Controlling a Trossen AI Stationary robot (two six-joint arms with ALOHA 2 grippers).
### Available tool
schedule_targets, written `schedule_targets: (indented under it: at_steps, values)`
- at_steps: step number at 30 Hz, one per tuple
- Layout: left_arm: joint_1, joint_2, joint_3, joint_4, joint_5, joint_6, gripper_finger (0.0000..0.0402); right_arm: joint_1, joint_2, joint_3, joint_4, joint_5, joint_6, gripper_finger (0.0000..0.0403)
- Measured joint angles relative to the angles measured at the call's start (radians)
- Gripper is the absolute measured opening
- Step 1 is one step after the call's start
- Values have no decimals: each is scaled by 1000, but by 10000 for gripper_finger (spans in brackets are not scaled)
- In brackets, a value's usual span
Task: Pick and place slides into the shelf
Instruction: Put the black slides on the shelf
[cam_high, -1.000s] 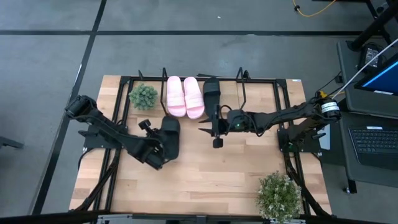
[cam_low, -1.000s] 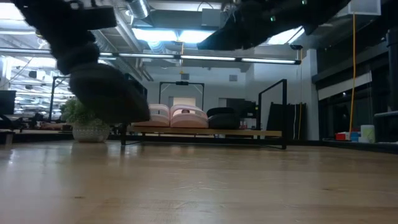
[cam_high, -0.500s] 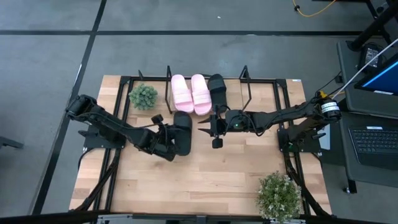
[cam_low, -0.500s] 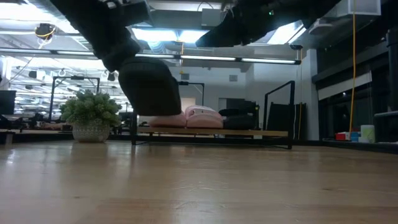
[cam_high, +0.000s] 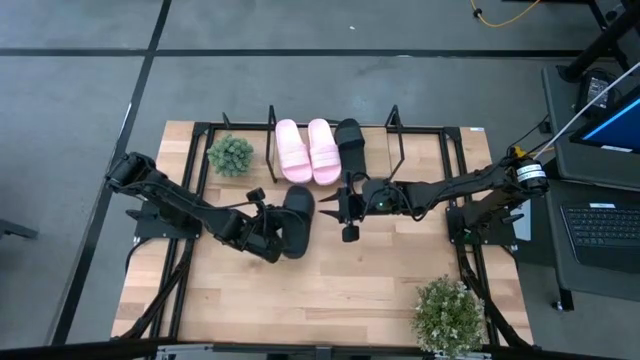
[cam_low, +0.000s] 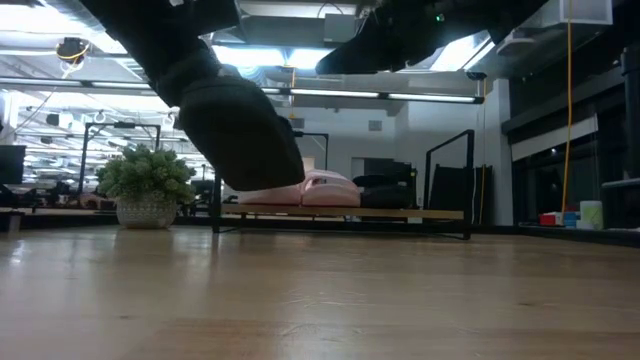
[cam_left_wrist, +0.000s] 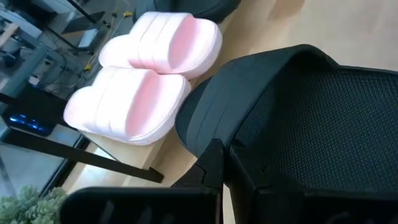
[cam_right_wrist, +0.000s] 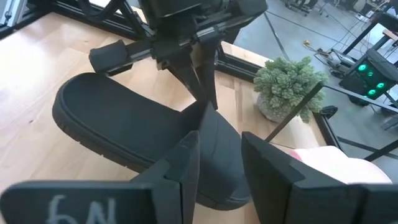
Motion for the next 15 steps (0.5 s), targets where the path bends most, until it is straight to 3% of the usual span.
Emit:
schedule_targets:
  at_steps: [15]
  values:
    - [95, 0, 0, 215, -50, 264, 0, 1, 0, 0, 9, 50, -3, 121]
